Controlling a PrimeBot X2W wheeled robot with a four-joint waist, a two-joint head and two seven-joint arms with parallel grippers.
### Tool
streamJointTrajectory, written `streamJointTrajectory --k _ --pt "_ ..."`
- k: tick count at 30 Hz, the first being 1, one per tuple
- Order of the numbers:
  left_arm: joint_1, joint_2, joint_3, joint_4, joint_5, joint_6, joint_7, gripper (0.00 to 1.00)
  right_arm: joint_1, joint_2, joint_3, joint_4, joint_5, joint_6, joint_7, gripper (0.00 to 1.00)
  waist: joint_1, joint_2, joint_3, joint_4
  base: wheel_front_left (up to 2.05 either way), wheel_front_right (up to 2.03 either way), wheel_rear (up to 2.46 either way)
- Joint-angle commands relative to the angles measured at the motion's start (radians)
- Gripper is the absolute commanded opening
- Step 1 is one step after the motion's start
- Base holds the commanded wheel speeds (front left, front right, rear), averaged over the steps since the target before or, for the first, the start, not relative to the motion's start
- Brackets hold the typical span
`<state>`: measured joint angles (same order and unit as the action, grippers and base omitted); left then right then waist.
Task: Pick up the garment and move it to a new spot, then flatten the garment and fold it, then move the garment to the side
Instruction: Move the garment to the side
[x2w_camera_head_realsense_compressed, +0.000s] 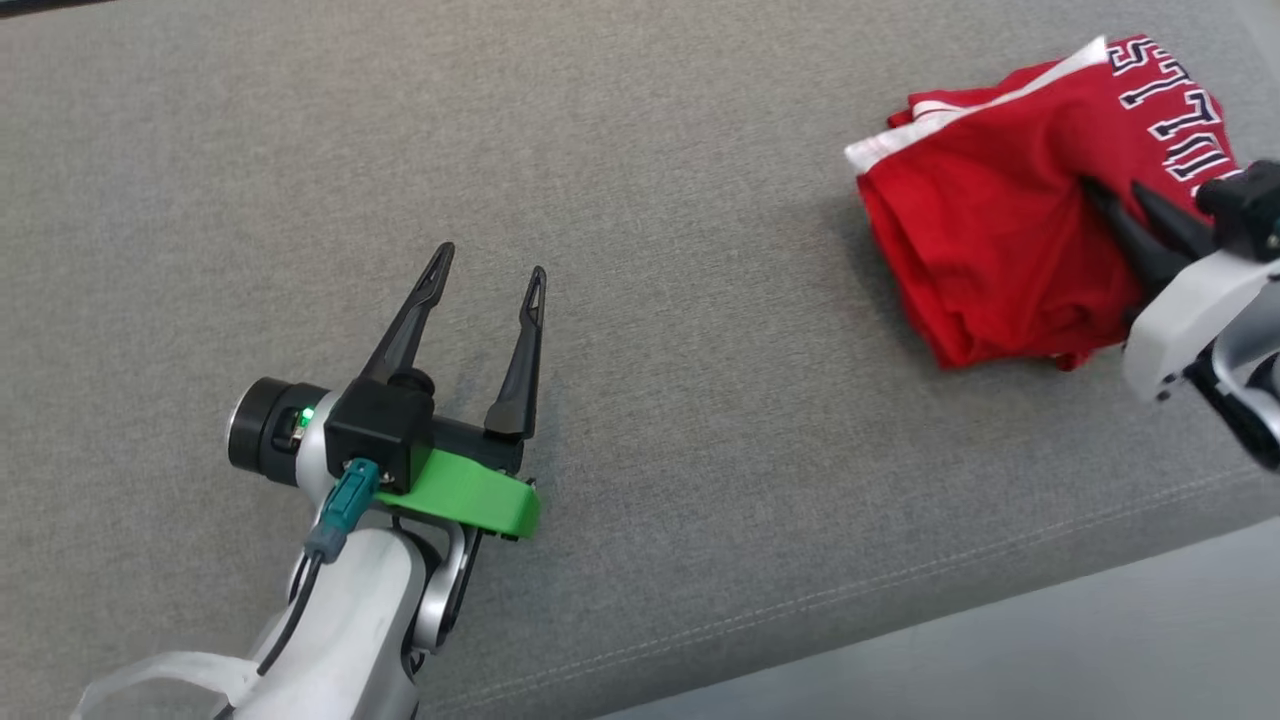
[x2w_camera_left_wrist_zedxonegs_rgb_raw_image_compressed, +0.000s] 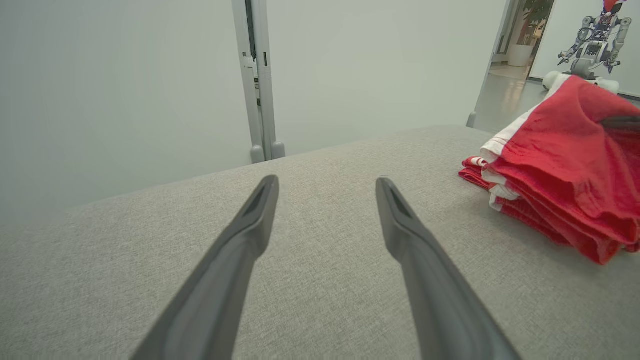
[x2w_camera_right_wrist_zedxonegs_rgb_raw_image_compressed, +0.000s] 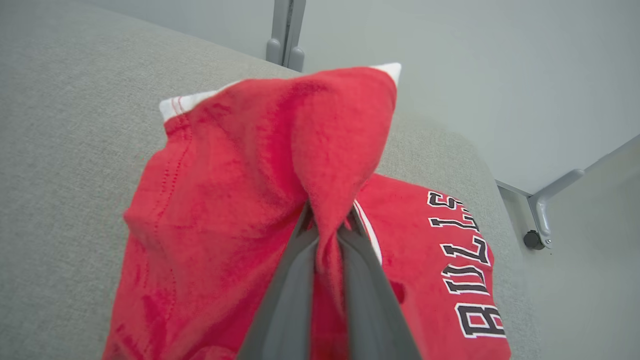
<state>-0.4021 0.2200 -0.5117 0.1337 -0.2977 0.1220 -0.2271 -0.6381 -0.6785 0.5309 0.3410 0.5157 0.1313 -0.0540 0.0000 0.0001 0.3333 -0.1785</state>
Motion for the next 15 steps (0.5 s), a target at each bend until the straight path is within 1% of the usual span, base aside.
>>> streamJointTrajectory --k 1,3,4,8,11,15 --pt "-0.024 -0.006 -0.001 0.006 0.004 -0.006 -0.008 1.0 -0.05 -0.036 0.017 0.011 0.03 -0.001 0.014 0.0 0.0 -0.0001 0.062 0.063 0.0 0.0 0.0" --pt "-0.033 -0.017 -0.008 0.011 0.003 -0.009 -0.013 1.0 -0.092 -0.076 0.031 0.038 0.068 -0.001 0.032 0.0 0.0 -0.0001 0.076 0.079 0.0 0.0 0.0" --pt "-0.033 -0.017 -0.008 0.011 0.003 -0.009 -0.013 1.0 -0.092 -0.076 0.031 0.038 0.068 -0.001 0.032 0.0 0.0 -0.0001 0.076 0.079 0.0 0.0 0.0" --pt "-0.054 -0.034 -0.022 0.021 0.009 -0.02 -0.021 1.0 -0.147 -0.139 0.057 0.106 0.135 -0.001 0.052 0.0 0.0 -0.0001 0.107 0.112 0.0 0.0 0.0" --pt "-0.071 -0.04 -0.024 0.027 0.012 -0.027 -0.028 1.0 -0.168 -0.163 0.069 0.156 0.17 -0.001 0.058 0.0 0.0 -0.0001 0.129 0.13 0.0 0.0 0.0" --pt "-0.087 -0.049 -0.026 0.036 0.013 -0.032 -0.031 1.0 -0.191 -0.167 0.092 0.223 0.209 -0.001 0.061 0.0 0.0 -0.0001 0.151 0.147 0.0 0.0 0.0"
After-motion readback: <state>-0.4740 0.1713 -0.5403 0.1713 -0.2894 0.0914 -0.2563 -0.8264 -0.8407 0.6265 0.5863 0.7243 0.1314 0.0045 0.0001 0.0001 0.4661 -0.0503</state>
